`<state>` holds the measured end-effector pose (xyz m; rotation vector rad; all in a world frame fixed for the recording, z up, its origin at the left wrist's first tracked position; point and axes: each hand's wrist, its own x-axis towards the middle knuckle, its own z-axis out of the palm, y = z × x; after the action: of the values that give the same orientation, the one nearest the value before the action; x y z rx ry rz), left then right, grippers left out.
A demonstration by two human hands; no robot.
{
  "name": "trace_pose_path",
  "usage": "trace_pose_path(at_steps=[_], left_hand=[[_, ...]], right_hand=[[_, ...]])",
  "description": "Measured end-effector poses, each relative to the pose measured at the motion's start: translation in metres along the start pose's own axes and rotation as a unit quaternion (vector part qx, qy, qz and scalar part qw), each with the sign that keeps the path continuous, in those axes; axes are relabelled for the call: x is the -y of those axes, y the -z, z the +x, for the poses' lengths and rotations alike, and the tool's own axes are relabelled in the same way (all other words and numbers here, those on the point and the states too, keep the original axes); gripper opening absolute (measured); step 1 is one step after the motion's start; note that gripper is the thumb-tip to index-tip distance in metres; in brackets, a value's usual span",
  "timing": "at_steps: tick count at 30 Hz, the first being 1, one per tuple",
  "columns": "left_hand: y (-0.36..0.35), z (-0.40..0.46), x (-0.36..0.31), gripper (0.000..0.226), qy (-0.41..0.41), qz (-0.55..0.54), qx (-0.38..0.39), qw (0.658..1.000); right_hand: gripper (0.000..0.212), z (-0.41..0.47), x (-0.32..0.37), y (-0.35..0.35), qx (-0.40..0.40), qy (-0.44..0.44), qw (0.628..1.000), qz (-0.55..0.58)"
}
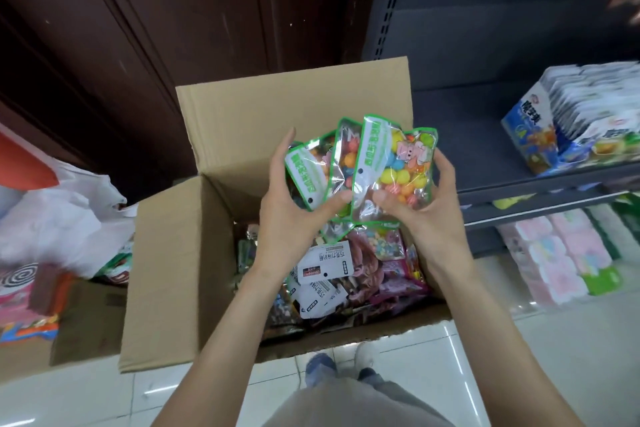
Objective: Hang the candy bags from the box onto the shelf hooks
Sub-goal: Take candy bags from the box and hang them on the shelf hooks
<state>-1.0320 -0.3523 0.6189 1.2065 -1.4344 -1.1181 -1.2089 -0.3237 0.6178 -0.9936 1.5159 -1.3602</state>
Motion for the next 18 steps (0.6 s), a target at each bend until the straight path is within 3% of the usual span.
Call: trace_pose_path(at_steps=[6, 10, 13, 18], left_hand=[[-0.019, -0.006, -0.009, 0.087, -0.027, 0.002, 0.029, 0.999], [-0.049, -0.014, -0.022, 0.078, -0.040, -0.002, 0.020, 0.999], [-0.078, -0.022, -0.032, 0.077, -0.054, 0.003, 0.021, 0.998], [-0.158, -0.044, -0.056, 0.070, -0.097, 0.041, 0.057, 0.993]], right_hand=[[0.099, -0.007, 0.001, 0.030, -0.023, 0.015, 1.000, 0.000], [0.097, -0.015, 0.001, 0.065, -0.079, 0.021, 0.997, 0.000], [0.093, -0.020, 0.006, 0.101, -0.140, 0.046, 0.987, -0.064], [0.126, -0.032, 0.013, 0.191, -0.172, 0.103, 0.958, -0.205]])
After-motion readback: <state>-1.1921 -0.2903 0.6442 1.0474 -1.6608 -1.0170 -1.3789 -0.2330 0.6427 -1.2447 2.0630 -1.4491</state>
